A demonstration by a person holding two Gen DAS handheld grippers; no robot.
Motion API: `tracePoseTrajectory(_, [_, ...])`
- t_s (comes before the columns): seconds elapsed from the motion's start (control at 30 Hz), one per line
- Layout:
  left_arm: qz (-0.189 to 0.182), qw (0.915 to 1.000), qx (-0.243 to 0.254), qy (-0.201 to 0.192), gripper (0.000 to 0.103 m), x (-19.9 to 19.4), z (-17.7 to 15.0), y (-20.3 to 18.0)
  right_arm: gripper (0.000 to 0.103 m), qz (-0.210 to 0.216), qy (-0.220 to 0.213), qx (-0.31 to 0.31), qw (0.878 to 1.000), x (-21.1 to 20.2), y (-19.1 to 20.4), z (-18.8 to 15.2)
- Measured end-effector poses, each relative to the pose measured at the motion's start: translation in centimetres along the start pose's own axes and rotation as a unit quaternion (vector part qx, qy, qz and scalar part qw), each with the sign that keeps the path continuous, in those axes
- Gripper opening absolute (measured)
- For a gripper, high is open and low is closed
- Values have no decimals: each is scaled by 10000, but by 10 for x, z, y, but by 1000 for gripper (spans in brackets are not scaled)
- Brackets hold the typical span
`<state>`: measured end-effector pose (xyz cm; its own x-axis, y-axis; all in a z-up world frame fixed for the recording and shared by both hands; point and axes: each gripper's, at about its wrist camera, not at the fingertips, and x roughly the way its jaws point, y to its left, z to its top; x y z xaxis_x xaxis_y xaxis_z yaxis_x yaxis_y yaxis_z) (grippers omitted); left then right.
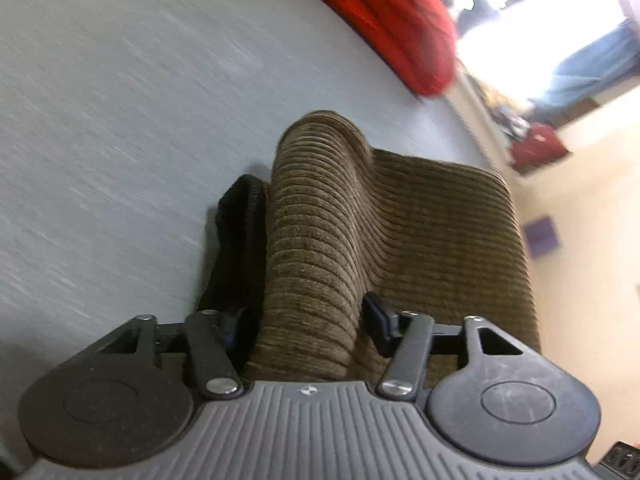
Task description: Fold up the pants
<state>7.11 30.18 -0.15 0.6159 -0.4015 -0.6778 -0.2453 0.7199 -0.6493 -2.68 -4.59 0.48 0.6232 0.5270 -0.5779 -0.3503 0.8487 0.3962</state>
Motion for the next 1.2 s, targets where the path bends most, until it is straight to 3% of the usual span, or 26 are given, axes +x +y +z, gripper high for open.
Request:
tracePoseTrajectory(0.13, [-403,9957,711,446,61,57,-34,-77,30,-987,-496,-276,9935,-44,-42,11])
tracePoseTrajectory(0.23, [-582,9844,1496,725,62,95,-60,-137,30,-1882,-628,92,9801,-73,-85,7])
tracePoseTrajectory(0.27, [-562,9803,1717,794,70,103,-65,-149,30,-2189,-596,294,9735,-80,-101,3])
tracePoseTrajectory(0.3, [-457,9761,1943,865,76,109,-69,-160,31,-2416,-532,481,9677,-85,-114,0])
tracePoseTrajectory(0.4, [-2,9627,2546,919,76,106,-75,-179,32,-2957,-196,818,9516,-87,-142,-9])
tracePoseTrajectory(0.5, [522,9474,3135,372,77,77,-73,-194,34,-3643,-323,981,9255,-97,-153,-8])
tracePoseTrajectory(0.53, [576,9449,3219,141,77,65,-73,-198,35,-3647,-393,1161,9230,-102,-157,-6])
tracePoseTrajectory(0.6, [359,9450,3246,-162,75,43,-74,-198,36,-3307,-723,1473,9294,-114,-161,-2])
tracePoseTrajectory(0.63, [197,9432,3312,-194,70,37,-79,-196,36,-3056,-837,1461,9371,-115,-157,0])
tracePoseTrajectory(0.67, [48,9376,3475,-139,56,34,-87,-195,35,-2802,-904,1381,9456,-116,-154,2])
tracePoseTrajectory(0.7, [8,9277,3732,21,43,36,-99,-194,35,-2579,-891,1284,9534,-114,-150,3])
tracePoseTrajectory(0.77, [546,9019,4256,500,44,55,-127,-181,34,-2404,-365,1075,9640,-96,-145,2])
tracePoseTrajectory(0.8, [555,9052,4168,616,50,60,-134,-169,34,-2503,180,995,9629,-81,-147,-1])
tracePoseTrajectory(0.83, [436,9168,3923,611,51,60,-134,-158,34,-2614,586,852,9597,-68,-148,-8])
tracePoseTrajectory(0.87, [341,9258,3722,569,50,56,-132,-152,34,-2700,598,756,9580,-65,-148,-13])
tracePoseTrajectory(0.9, [310,9292,3637,583,51,55,-128,-152,34,-2727,577,814,9569,-64,-147,-11])
tracePoseTrajectory(1.0, [360,9298,3633,476,54,47,-114,-161,34,-2781,635,962,9536,-66,-146,6])
tracePoseTrajectory(1.07, [279,9319,3616,61,56,34,-107,-170,35,-2791,535,1133,9520,-78,-146,8])
tracePoseTrajectory(1.2, [-194,9527,3022,-247,79,43,-64,-192,39,-2502,-143,986,9630,-109,-144,52])
